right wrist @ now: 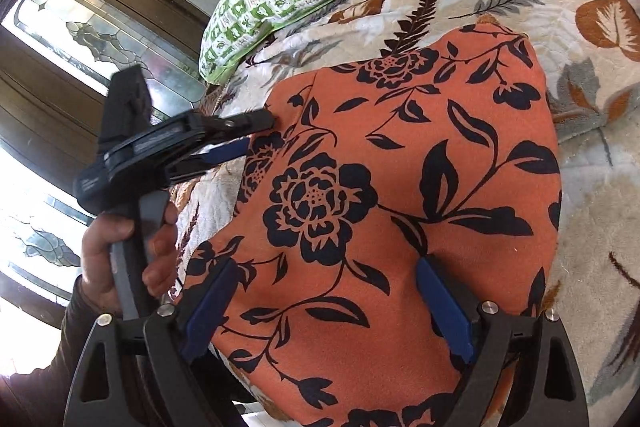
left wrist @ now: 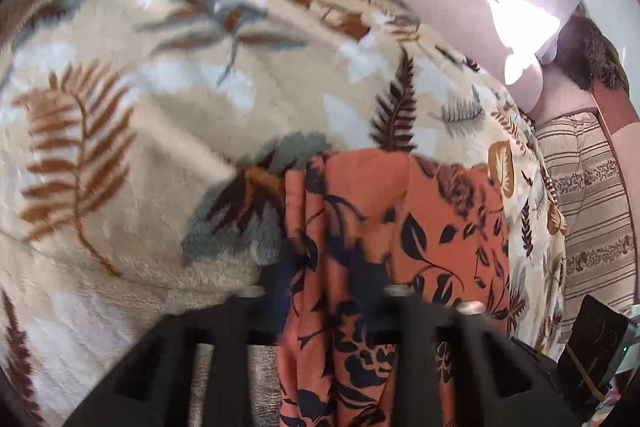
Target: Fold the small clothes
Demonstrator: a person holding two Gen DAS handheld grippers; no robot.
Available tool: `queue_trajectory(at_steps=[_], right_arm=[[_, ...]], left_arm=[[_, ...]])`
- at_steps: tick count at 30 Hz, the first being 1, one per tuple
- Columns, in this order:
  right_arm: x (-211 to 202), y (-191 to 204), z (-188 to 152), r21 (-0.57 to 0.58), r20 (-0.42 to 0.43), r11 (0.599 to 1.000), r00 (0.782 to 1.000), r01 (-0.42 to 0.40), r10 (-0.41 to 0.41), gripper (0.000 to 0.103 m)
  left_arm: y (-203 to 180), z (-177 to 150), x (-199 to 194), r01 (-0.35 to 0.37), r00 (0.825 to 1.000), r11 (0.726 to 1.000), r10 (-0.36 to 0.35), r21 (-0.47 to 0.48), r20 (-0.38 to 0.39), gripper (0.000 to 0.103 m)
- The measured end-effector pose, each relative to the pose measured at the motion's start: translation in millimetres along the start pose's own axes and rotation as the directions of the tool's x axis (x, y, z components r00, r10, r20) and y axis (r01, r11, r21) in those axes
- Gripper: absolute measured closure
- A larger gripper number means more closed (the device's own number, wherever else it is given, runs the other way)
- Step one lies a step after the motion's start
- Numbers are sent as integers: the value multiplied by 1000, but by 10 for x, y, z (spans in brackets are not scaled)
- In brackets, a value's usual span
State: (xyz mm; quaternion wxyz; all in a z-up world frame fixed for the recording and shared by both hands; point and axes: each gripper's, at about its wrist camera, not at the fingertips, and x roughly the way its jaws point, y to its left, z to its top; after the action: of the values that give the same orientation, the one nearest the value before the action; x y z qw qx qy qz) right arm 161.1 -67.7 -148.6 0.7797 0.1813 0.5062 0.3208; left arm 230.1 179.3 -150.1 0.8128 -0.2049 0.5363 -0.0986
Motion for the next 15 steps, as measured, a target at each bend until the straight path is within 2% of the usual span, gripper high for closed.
queue_trajectory(at_steps=[3,5,11,13,14,15], right_arm=[[1,-6,8,-1,-7,1000,1000,-6,6,11],[0,1,12,-3,-12,1000,1000,-5,5,11],[-7,13,59,21,-22,1000,1000,11,-10,11],[-78,38,77,36,-12,999,1000,-5,5,11],[-119,51,76,38,-1,999,1000,-25,25,11],[-173,57,69,42,12,999,999,-33,32,11]], left_arm=[[121,-90,7,42,999,998,-41,-37,33,87],[200,-96,11,76,997,995,-74,-69,28,87],[8,-91,-137,9,999,1000,-9,-6,47,83],[-70,-167,-293,12,998,1000,-13,16,68,75],[-102,-209,-353,9,998,1000,-11,30,70,64],[-130,-276,-430,5,997,999,-9,46,73,58]])
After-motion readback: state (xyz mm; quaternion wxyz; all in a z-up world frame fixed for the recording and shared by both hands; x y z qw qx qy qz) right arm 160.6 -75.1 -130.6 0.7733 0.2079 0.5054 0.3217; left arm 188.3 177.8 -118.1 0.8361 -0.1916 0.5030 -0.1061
